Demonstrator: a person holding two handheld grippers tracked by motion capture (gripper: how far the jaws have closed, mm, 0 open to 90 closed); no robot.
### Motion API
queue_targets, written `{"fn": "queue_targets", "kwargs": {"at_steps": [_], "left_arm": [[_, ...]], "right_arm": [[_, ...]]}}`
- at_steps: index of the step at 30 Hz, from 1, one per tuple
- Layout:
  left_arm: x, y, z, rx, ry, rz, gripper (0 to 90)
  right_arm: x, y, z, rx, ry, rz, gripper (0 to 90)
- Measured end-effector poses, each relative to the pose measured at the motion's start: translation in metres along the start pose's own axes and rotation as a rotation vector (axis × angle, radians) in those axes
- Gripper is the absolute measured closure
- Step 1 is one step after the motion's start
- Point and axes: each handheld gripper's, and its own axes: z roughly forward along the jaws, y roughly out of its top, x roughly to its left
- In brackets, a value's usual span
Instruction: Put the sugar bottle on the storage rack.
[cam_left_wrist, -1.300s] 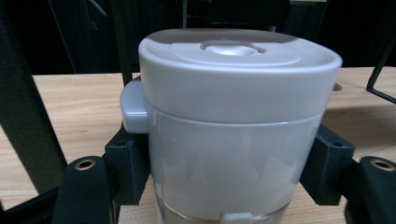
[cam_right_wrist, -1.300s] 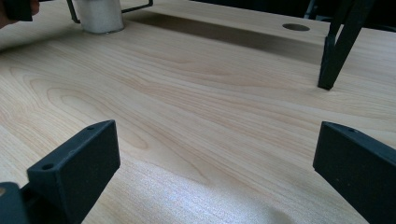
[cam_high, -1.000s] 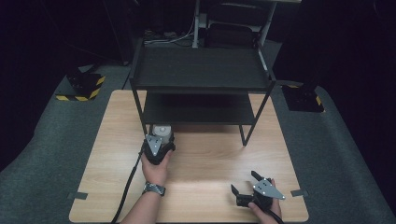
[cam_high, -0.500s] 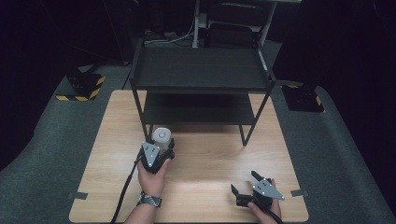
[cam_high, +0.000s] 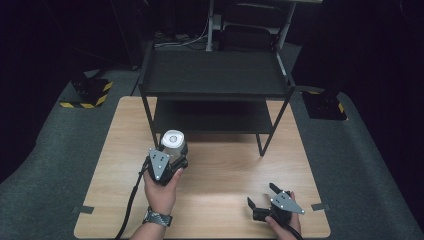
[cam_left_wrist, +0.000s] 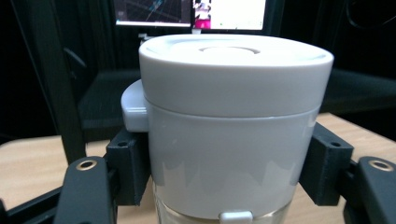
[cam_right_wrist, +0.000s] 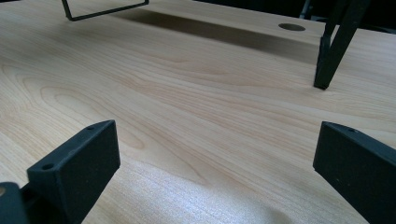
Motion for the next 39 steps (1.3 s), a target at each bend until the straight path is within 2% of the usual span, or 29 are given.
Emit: {"fn": "queue_targets", "kwargs": {"at_steps": [4, 6, 10, 15, 18, 31, 39], "left_arm": [[-0.004, 0.016, 0.0, -0.021, -0.014, -0.003, 30.7], [-0.004, 0.018, 0.0, -0.024, -0.015, -0.007, 30.7], [-0.005, 0.034, 0.008, -0.047, -0.013, 0.0, 30.7], [-0.006, 0.045, 0.019, -0.064, -0.011, 0.015, 30.8], [-0.006, 0.05, 0.025, -0.067, -0.008, 0.006, 30.8], [-0.006, 0.055, 0.059, -0.069, 0.022, 0.007, 30.8], [-0.007, 0.058, 0.084, -0.056, 0.055, -0.009, 30.8]], "right_arm": [[0.0, 0.0, 0.0, -0.002, 0.0, 0.002, 0.3], [0.0, 0.0, 0.0, -0.002, 0.0, 0.004, 0.3], [-0.001, -0.001, 0.0, -0.003, 0.003, 0.003, 0.3], [-0.002, -0.001, -0.001, -0.005, 0.005, 0.006, 0.3], [-0.002, -0.001, -0.001, -0.007, 0.008, 0.006, 0.3], [-0.004, -0.002, -0.001, -0.011, 0.019, 0.01, 0.3], [-0.005, -0.003, -0.002, -0.016, 0.023, 0.013, 0.3]]}}
